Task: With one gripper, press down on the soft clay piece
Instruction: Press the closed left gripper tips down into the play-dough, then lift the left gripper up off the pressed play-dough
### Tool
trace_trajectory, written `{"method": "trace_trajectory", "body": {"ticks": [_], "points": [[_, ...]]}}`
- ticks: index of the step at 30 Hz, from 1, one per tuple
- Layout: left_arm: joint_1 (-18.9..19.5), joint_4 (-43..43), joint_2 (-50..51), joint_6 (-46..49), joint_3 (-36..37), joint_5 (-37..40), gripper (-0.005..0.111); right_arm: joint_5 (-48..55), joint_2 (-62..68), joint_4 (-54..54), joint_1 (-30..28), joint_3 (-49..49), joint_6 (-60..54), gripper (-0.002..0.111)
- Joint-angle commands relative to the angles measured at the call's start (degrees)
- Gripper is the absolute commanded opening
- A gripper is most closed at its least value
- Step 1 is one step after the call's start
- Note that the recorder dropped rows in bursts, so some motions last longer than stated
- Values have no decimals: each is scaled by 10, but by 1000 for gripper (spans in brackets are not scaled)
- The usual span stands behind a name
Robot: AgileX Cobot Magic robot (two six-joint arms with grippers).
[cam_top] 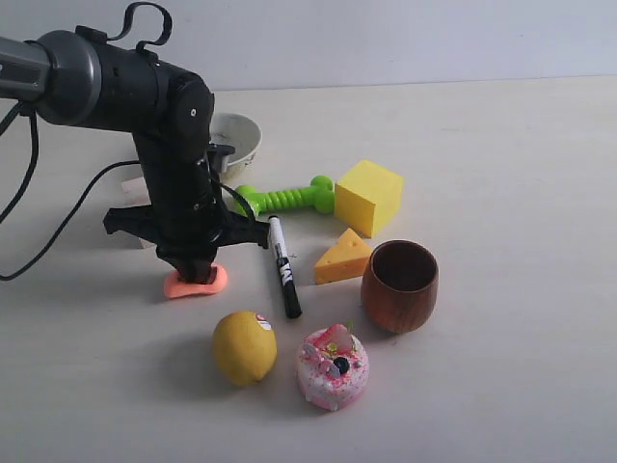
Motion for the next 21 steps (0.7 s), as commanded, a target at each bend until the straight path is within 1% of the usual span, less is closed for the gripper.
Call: {"method": "trace_trajectory", "body": {"ticks": [1, 5, 7, 9, 21], "points": [[-1, 8, -5, 2, 3, 8, 0, -4, -3, -3, 1, 3, -1, 0], [-1, 10, -14, 2, 3, 9, 0, -4, -3, -3, 1, 3, -1, 0], [-1, 21, -26, 1, 3, -7, 0, -4, -3, -3, 1, 3, -1, 0], [-1, 13, -39, -4, 3, -27, 0, -4, -3, -3, 1, 3, -1, 0], [-1, 13, -37, -4, 5, -9, 0, -4, -3, -3, 1, 3, -1, 0]]}}
